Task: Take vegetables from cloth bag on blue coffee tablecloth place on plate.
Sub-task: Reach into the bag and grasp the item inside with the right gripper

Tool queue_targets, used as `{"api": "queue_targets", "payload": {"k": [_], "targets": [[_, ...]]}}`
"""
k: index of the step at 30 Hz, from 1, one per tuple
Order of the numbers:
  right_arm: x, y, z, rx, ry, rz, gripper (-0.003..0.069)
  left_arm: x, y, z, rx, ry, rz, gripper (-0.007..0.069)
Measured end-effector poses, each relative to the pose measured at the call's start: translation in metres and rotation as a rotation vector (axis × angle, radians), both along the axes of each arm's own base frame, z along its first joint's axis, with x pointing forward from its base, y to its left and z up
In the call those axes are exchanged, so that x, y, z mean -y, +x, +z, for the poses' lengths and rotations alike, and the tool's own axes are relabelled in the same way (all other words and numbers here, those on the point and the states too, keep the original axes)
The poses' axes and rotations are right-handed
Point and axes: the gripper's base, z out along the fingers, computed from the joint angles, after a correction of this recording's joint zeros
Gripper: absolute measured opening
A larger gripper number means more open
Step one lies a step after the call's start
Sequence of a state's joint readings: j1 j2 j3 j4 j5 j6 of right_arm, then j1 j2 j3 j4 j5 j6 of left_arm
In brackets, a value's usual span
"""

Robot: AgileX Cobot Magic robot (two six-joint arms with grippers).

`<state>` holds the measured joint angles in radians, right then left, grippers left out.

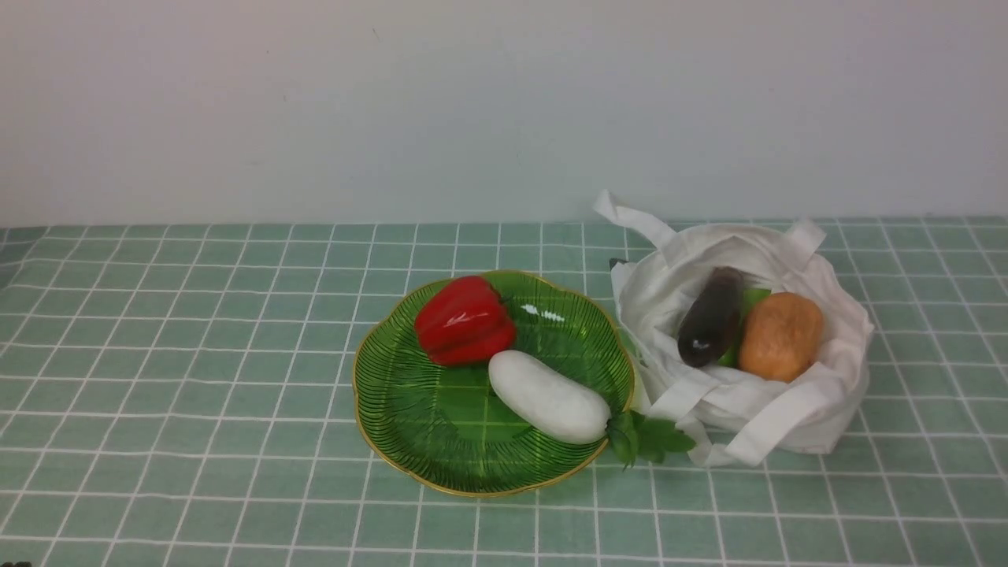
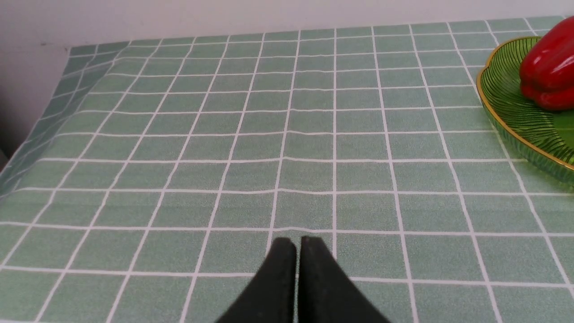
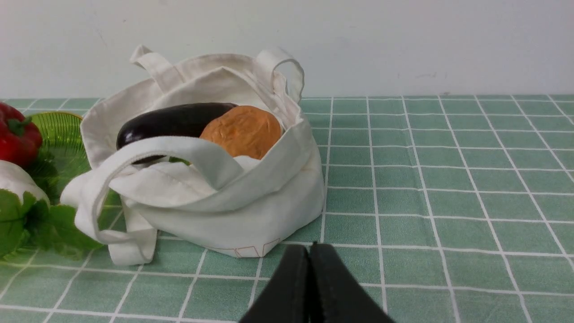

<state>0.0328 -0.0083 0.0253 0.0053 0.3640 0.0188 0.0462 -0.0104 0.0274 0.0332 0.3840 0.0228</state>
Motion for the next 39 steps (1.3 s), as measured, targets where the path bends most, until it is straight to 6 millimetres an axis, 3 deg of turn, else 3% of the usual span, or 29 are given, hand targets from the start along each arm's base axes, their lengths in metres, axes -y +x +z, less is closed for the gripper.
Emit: {"api": "queue_targets", "payload": {"k": [31, 34, 39], "targets": [[0.0, 0.0, 0.0, 0.0, 0.007, 0.001, -0.0015, 0.0, 0.0, 0.0, 0.0, 0.0, 0.0, -0.0008], [-0.002, 0.0, 0.0, -0.005, 0.109, 0.0, -0.0015, 0.0, 0.0, 0.0, 0.0, 0.0, 0.0, -0.0008], [-0.011, -0.001, 0.001, -0.039, 0.597, -0.002, -0.0015, 0.0, 0.0, 0.0, 0.0, 0.0, 0.0, -0.0008]]}}
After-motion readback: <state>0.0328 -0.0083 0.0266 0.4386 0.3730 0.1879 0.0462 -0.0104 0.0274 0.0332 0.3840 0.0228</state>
